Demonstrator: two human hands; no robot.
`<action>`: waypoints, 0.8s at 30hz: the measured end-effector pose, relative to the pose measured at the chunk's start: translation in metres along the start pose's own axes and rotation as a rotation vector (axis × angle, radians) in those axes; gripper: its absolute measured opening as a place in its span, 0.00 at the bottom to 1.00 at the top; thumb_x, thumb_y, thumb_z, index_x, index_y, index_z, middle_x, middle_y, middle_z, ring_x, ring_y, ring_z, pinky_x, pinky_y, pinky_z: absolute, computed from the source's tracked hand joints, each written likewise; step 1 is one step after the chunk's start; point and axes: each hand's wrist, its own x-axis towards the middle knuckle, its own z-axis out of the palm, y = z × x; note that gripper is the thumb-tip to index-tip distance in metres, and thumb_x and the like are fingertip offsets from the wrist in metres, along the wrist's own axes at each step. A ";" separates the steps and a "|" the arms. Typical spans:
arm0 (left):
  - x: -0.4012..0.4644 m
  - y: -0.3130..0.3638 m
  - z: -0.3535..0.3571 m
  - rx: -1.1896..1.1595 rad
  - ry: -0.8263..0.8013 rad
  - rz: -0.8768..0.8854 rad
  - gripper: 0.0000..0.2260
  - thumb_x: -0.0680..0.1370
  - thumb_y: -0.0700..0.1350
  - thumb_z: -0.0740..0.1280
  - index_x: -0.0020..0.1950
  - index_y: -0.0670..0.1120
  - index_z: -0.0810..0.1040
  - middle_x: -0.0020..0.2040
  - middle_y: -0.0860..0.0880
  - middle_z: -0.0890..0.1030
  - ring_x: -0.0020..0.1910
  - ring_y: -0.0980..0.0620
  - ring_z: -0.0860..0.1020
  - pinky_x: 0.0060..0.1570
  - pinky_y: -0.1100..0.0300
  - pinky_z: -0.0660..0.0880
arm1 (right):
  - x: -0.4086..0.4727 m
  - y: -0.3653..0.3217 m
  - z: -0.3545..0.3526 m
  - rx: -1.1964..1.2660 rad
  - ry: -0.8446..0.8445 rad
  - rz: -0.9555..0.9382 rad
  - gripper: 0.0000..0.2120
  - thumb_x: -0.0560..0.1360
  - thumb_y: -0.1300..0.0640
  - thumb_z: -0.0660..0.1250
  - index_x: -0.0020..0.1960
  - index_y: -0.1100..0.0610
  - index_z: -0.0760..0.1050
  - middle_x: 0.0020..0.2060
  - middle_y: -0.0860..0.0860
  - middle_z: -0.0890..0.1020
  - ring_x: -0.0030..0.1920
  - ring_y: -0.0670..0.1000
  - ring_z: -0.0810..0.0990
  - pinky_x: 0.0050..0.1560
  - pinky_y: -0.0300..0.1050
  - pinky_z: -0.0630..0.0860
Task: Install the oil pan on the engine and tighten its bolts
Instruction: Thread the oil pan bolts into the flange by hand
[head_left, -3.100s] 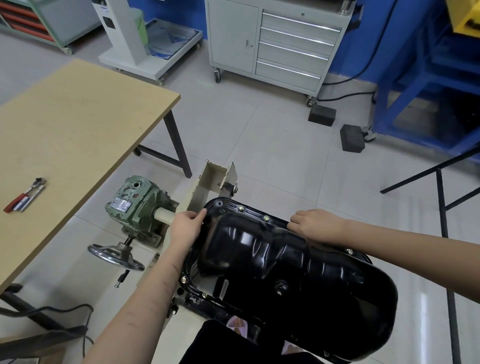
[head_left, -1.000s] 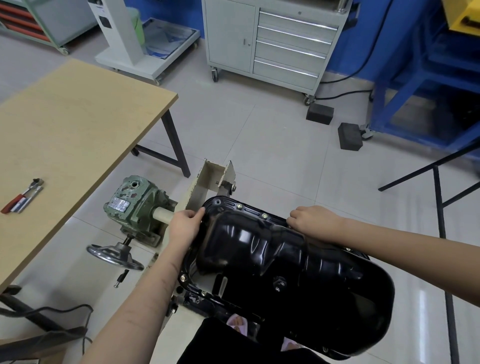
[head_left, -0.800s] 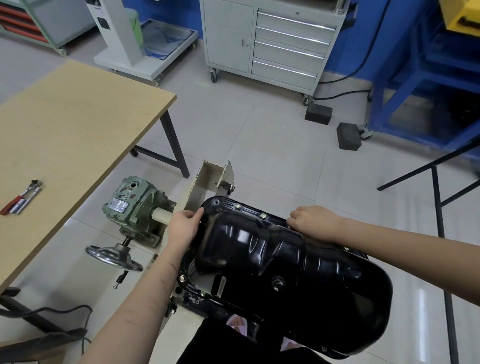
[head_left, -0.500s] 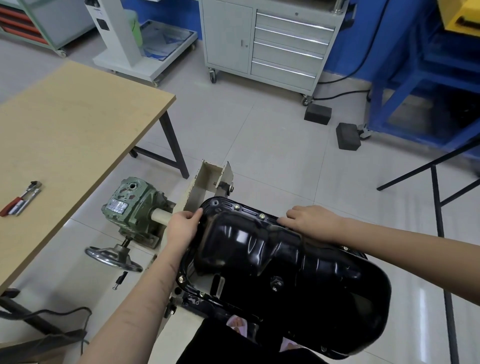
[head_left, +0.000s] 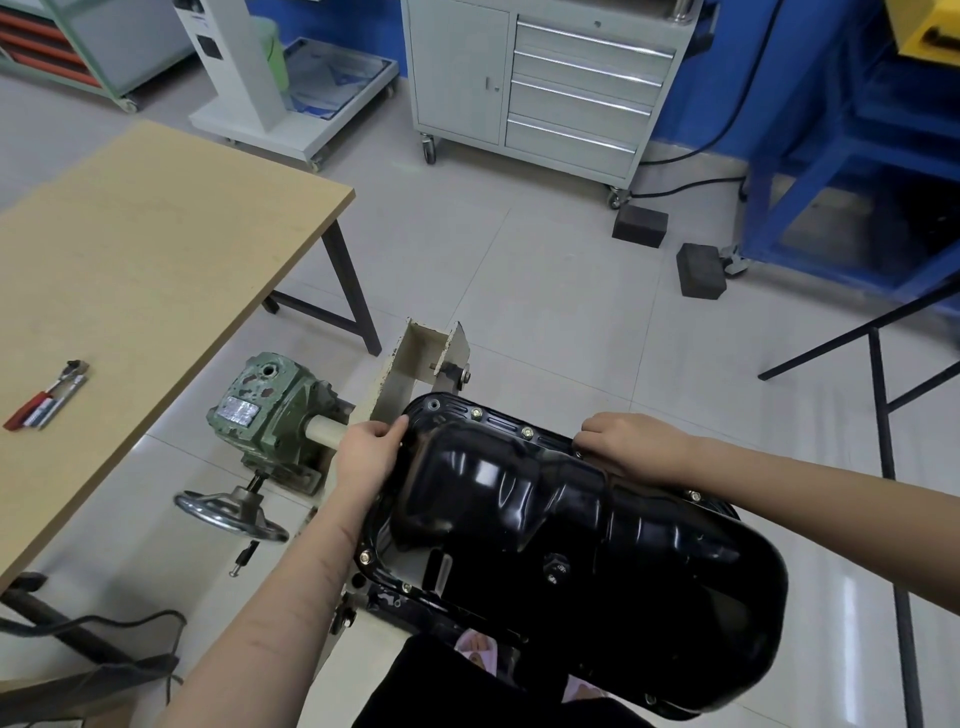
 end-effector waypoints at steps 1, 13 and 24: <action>0.000 0.000 0.000 -0.002 0.000 0.000 0.17 0.77 0.54 0.63 0.32 0.45 0.71 0.29 0.45 0.72 0.35 0.44 0.73 0.42 0.53 0.74 | 0.001 0.000 0.000 -0.002 -0.001 -0.001 0.15 0.81 0.55 0.50 0.60 0.61 0.69 0.55 0.56 0.73 0.56 0.53 0.72 0.52 0.45 0.67; -0.001 0.001 -0.001 -0.013 0.007 0.017 0.17 0.77 0.53 0.63 0.31 0.45 0.72 0.30 0.44 0.73 0.33 0.45 0.73 0.39 0.55 0.73 | 0.004 -0.003 -0.008 -0.068 -0.083 -0.030 0.13 0.80 0.59 0.52 0.61 0.60 0.68 0.55 0.56 0.72 0.57 0.53 0.71 0.53 0.47 0.68; -0.001 0.000 -0.001 -0.033 0.005 0.013 0.18 0.76 0.53 0.64 0.30 0.45 0.72 0.26 0.47 0.71 0.31 0.46 0.71 0.37 0.57 0.70 | 0.002 -0.006 -0.008 -0.097 -0.045 -0.029 0.14 0.80 0.59 0.51 0.63 0.59 0.66 0.57 0.55 0.70 0.60 0.52 0.68 0.51 0.46 0.69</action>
